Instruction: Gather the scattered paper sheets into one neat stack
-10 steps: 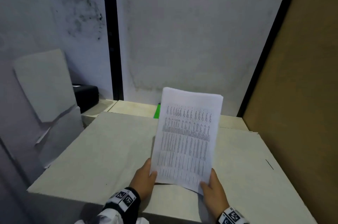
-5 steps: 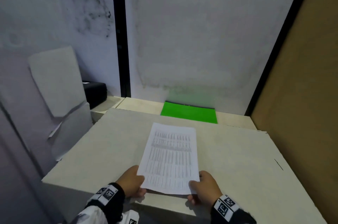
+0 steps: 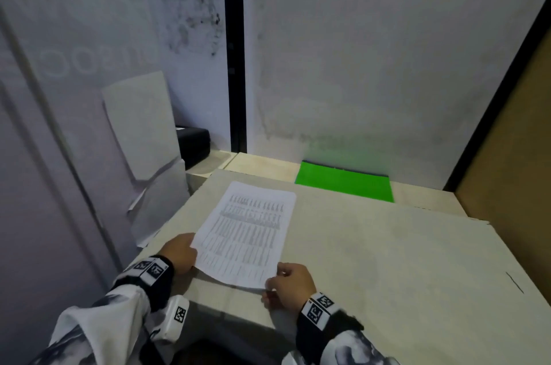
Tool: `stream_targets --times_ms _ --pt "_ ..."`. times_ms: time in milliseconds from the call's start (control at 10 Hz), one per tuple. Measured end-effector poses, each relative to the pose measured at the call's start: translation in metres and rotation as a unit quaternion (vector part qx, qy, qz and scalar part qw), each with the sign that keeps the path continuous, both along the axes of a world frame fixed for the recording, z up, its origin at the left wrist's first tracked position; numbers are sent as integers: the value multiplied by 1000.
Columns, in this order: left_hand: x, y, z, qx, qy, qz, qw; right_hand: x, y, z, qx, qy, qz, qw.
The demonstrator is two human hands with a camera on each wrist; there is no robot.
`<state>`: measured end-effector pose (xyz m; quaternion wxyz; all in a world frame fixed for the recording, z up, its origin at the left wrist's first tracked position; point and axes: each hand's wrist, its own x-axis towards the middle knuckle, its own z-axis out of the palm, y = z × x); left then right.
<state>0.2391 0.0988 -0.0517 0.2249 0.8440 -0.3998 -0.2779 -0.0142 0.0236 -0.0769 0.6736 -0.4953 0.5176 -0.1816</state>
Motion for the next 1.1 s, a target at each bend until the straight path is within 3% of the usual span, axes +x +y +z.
stream_targets --times_ms 200,500,700,800,1000,1100 --pt "38 2 -12 53 -71 -12 996 41 -2 -5 -85 71 69 992" --pt "48 7 -31 53 -102 9 993 54 -1 -5 -154 153 138 966" --pt "51 2 -25 66 -89 -1 994 52 0 -1 -173 150 157 961" --pt "49 4 -18 85 -101 22 991 47 2 -1 -136 124 137 973" --pt "29 23 -9 144 -202 9 969 22 3 -1 -54 52 75 994" --pt "7 21 -2 123 -247 -19 961 2 2 1 -90 77 64 991"
